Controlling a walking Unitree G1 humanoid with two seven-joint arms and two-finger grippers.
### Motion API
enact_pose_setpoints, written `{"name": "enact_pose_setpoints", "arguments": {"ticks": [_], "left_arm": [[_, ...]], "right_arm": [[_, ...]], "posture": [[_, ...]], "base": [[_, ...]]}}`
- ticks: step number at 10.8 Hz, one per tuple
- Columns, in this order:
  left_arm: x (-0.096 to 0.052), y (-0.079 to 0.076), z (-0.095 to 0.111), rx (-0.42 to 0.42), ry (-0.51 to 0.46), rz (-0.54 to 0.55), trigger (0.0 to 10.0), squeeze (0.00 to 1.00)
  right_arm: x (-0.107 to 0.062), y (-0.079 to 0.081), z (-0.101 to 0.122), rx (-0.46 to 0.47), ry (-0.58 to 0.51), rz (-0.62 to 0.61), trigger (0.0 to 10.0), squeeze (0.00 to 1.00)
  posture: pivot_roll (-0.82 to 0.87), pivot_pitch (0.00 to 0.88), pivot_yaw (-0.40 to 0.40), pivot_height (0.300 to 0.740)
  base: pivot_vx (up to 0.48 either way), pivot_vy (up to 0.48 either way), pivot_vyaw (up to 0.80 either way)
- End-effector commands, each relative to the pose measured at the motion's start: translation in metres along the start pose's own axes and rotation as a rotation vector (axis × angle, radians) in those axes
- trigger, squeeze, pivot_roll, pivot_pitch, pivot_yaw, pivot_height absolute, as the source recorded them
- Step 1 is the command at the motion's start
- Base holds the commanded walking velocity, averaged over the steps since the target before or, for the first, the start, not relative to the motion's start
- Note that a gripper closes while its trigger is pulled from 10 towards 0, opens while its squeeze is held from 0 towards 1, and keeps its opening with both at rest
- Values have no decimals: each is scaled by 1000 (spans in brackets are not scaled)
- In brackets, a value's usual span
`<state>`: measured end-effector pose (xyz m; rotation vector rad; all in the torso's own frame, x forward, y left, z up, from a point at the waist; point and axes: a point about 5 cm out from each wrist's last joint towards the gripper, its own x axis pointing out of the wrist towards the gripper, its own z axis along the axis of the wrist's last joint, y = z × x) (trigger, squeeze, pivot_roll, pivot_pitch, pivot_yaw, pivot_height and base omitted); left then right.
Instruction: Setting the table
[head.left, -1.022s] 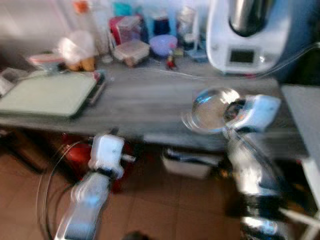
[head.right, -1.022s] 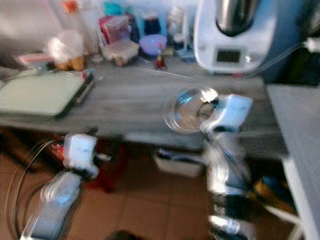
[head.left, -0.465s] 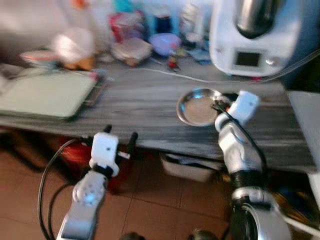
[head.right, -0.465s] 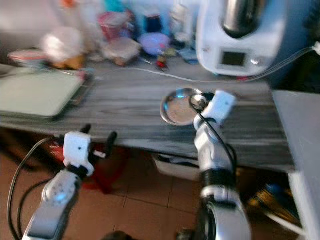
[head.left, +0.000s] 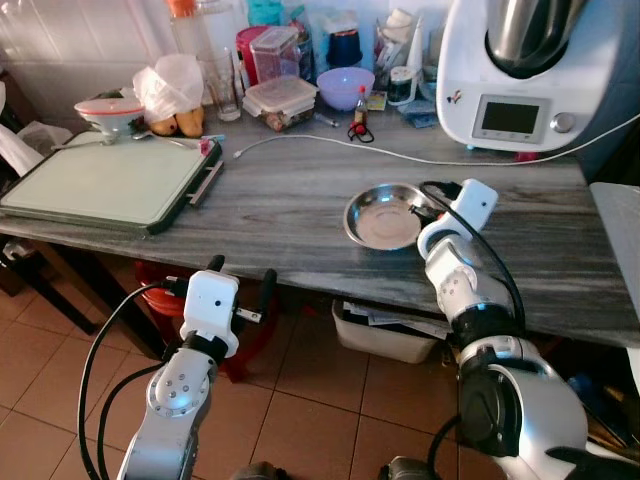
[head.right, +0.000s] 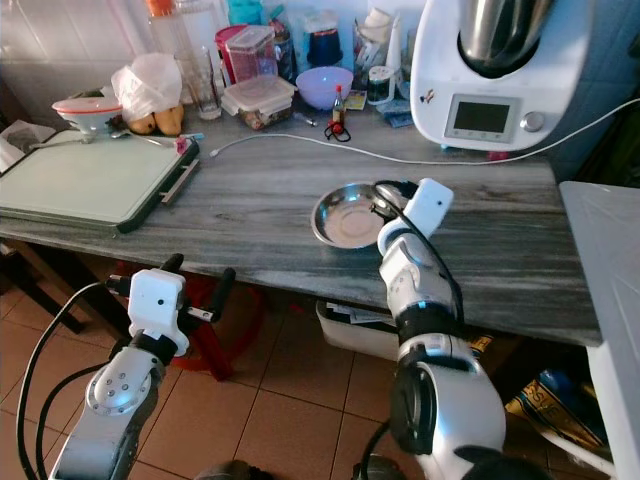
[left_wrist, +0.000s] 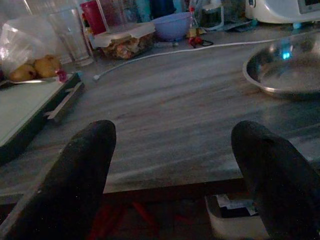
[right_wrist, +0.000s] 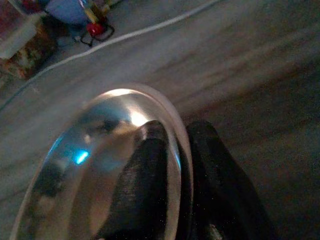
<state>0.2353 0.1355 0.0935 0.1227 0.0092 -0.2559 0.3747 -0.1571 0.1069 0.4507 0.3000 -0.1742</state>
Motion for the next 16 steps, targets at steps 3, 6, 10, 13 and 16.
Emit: {"name": "enact_pose_setpoints", "arguments": {"ticks": [3, 6, 10, 13, 16], "left_arm": [[0, 1, 2, -2, 3, 8, 10000, 0], [-3, 3, 0, -10, 19, 35, 10000, 0], [-9, 8, -7, -27, 58, 86, 10000, 0], [-8, 9, -7, -28, 62, 89, 10000, 0], [-8, 10, -6, -27, 62, 93, 10000, 0]], "right_arm": [[2, 15, 0, 15, 12, 79, 10000, 1000], [-3, 12, 13, -59, -83, 132, 10000, 1000], [-67, -10, 15, -278, -294, 184, 10000, 1000], [-103, -28, 10, -459, -343, 155, 10000, 502], [-106, -27, 10, -473, -332, 150, 10000, 0]], "posture": [[-11, 32, 73, 740], [-6, 36, 60, 740], [-28, 14, 52, 740], [-35, 7, 57, 740], [-34, 2, 58, 740]], "base": [[0, 0, 0], [0, 0, 0], [0, 0, 0], [-80, 0, -150], [-270, 0, -681]]}}
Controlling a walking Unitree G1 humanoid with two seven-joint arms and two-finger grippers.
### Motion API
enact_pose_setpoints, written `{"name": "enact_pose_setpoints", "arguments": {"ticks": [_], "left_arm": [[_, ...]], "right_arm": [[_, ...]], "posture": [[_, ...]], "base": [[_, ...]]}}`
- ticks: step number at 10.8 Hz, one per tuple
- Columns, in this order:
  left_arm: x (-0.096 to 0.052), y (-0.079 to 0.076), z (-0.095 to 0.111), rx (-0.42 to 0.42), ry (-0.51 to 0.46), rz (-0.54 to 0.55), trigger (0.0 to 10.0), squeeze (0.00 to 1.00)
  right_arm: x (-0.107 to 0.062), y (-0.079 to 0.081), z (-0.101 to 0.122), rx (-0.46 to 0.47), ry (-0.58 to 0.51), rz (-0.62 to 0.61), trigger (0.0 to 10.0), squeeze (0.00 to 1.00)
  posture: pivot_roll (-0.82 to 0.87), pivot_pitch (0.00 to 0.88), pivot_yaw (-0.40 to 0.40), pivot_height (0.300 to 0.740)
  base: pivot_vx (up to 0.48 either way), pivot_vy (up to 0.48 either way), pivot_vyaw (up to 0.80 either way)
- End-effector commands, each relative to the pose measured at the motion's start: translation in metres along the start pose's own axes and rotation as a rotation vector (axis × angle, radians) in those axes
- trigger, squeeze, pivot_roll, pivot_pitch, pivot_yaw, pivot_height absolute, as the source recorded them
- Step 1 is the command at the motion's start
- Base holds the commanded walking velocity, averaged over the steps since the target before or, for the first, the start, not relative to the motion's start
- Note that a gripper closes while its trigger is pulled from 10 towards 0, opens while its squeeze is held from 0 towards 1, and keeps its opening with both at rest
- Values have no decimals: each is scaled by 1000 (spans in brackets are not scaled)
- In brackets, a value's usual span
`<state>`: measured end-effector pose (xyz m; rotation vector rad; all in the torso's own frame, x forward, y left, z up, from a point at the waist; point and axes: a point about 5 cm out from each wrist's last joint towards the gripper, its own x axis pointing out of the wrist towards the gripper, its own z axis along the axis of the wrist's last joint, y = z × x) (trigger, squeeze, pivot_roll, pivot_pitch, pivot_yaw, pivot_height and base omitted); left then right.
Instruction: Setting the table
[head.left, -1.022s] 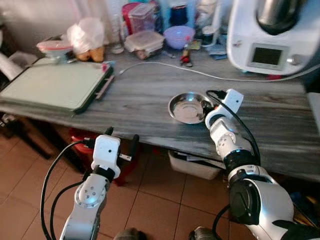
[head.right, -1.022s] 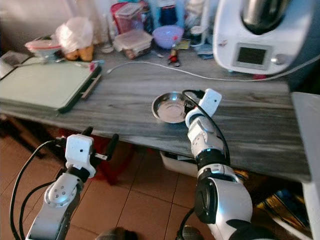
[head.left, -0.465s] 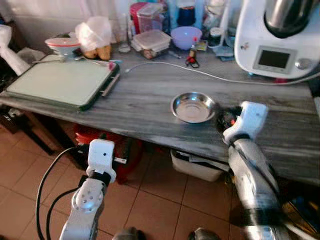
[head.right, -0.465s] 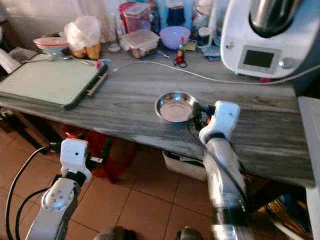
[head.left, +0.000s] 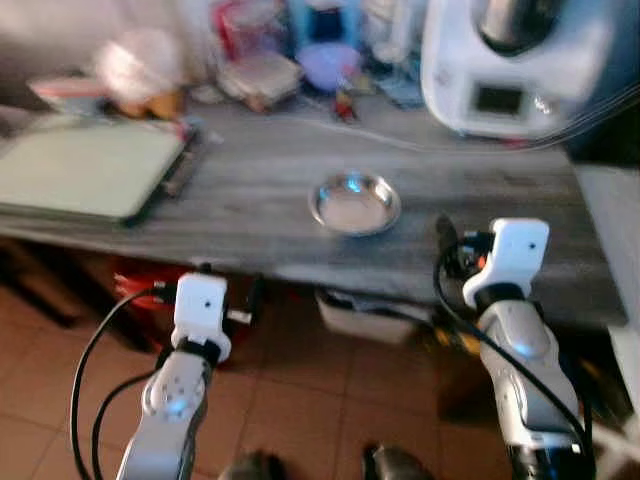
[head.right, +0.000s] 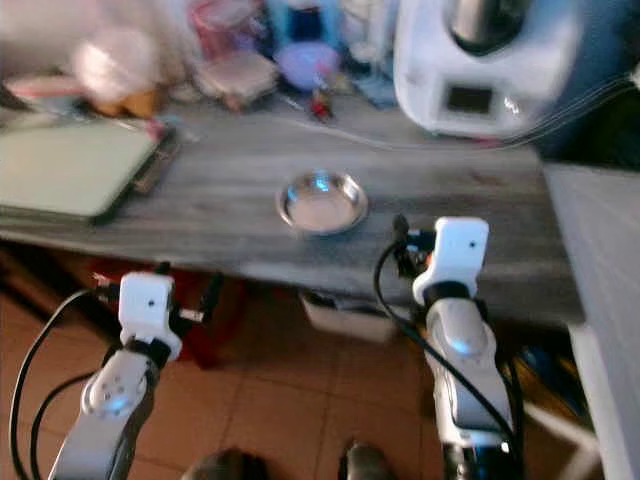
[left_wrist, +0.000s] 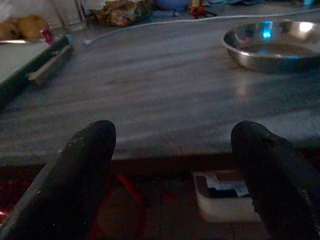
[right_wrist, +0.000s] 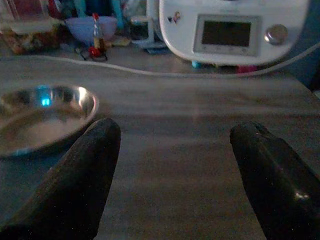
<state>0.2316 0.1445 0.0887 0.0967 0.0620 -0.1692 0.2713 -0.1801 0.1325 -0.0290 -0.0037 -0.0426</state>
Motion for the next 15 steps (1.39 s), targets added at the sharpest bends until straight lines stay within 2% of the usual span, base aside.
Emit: {"name": "enact_pose_setpoints", "arguments": {"ticks": [1, 4, 6, 9, 11, 15], "left_arm": [[-2, 6, 1, 7, 6, 19, 10000, 0], [-3, 7, 0, 7, 8, 26, 10000, 0], [-2, 6, 1, 3, 7, 21, 10000, 0], [-4, 4, 0, 11, 10, 16, 10000, 0], [-4, 4, -1, 9, 13, 14, 10000, 0], [-3, 0, 2, -27, -7, -29, 10000, 0]], "right_arm": [[-2, 6, 6, -4, -20, 20, 10000, 0], [-9, 11, 1, -7, 3, 32, 10000, 0], [-8, 11, 1, -3, 8, 23, 10000, 0], [-9, 10, -1, -1, 26, 19, 10000, 0], [-8, 15, -2, -6, 26, 38, 10000, 0], [-3, 9, -3, 10, 46, 4, 10000, 0]], "posture": [[-32, 2, 55, 740], [-35, 1, 52, 740], [-41, 0, 52, 740], [-41, 0, 51, 740], [-41, 0, 54, 740], [-46, 0, 56, 740]], "base": [[-289, 0, 0], [-310, 0, 0], [-307, 0, 0], [-309, 0, -565], [-306, 0, -491], [0, 0, -145]]}}
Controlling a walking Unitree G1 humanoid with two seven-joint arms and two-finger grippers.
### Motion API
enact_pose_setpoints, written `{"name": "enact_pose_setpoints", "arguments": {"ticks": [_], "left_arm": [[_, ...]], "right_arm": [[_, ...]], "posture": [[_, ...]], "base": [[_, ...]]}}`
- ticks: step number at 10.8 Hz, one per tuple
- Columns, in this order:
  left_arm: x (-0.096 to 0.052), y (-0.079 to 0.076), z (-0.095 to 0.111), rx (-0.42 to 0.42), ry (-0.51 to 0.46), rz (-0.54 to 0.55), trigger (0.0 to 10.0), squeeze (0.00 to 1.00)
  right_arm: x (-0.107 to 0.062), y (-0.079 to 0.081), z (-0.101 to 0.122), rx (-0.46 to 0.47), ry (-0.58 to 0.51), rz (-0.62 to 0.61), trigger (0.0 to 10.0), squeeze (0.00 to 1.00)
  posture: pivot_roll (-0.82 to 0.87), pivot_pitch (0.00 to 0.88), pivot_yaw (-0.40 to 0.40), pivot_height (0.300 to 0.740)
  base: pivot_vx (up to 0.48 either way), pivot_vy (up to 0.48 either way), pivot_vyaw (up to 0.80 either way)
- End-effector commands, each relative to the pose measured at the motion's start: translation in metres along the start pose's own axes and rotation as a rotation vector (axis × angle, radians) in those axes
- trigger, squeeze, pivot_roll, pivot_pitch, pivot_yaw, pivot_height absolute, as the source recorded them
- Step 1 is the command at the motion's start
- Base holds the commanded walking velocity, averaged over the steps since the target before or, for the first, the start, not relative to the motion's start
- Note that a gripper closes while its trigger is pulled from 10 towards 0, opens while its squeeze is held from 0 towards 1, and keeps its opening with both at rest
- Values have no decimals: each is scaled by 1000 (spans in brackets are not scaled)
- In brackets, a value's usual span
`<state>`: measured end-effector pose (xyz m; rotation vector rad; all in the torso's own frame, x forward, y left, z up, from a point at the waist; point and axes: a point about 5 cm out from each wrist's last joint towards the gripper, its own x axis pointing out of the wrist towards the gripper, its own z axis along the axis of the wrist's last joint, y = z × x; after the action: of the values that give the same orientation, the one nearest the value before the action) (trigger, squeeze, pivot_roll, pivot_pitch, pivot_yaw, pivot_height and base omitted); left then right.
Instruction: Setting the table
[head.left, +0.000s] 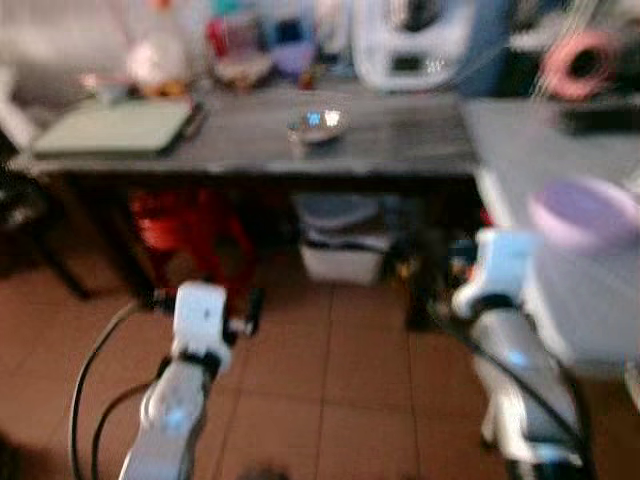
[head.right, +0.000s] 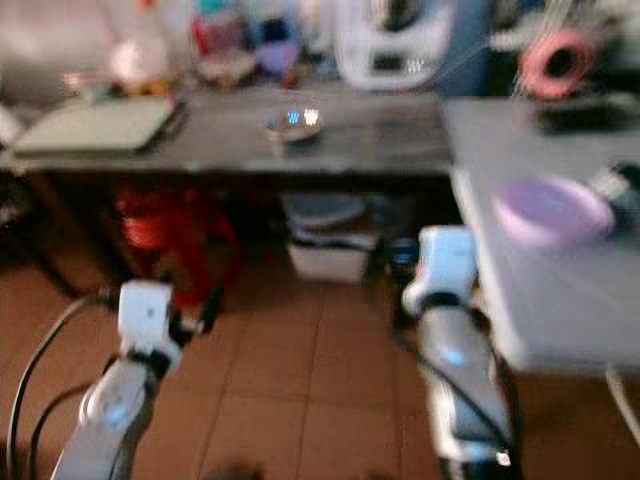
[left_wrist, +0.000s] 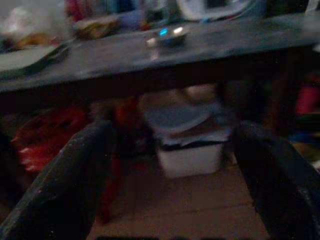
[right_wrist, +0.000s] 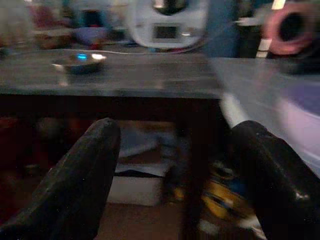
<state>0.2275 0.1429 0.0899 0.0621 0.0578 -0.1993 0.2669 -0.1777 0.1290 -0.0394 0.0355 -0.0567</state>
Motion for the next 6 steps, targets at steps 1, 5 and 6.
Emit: {"name": "enact_pose_setpoints", "arguments": {"ticks": [1, 5, 6], "left_arm": [[0, 0, 3, 4, -9, -16, 10000, 0], [2, -2, 7, 9, -28, -42, 10000, 0], [2, -4, 7, 12, -28, -48, 10000, 0]], "right_arm": [[2, 6, 1, 19, 4, 16, 10000, 0], [7, 7, 9, 0, -32, 32, 10000, 0], [10, 7, 12, 1, -42, 33, 10000, 0]], "posture": [[-47, 2, 56, 740], [-52, 4, 58, 740], [-51, 5, 58, 740]], "base": [[0, 0, 0], [150, -386, 0], [311, -364, 0]]}}
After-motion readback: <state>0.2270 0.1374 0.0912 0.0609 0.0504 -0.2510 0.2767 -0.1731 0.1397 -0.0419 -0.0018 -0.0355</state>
